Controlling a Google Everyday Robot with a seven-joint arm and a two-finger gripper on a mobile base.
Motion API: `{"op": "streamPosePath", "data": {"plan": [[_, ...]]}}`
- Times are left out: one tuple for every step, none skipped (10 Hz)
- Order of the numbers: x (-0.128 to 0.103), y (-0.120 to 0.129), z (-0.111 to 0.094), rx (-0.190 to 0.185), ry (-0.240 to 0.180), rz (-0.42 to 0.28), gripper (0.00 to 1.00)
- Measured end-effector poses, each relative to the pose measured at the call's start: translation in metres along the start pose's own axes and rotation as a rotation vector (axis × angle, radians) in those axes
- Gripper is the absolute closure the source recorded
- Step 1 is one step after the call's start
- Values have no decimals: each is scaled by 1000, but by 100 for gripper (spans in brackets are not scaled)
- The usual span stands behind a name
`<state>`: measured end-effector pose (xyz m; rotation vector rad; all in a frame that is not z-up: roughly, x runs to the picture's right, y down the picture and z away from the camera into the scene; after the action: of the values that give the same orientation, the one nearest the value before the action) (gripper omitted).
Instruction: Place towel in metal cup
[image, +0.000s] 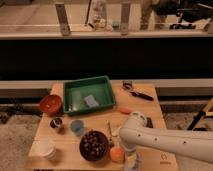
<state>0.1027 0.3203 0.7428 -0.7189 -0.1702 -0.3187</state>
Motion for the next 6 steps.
{"op": "streamPosePath", "data": {"plan": [[0, 0, 4, 0, -1, 3, 20], [0, 0, 5, 0, -2, 5, 20], [-1, -1, 6, -1, -2, 4, 20], [-1, -1, 6, -1, -1, 5, 21], [0, 2, 8, -3, -1, 6, 23], [1, 2, 8, -1, -3, 6, 31]]}}
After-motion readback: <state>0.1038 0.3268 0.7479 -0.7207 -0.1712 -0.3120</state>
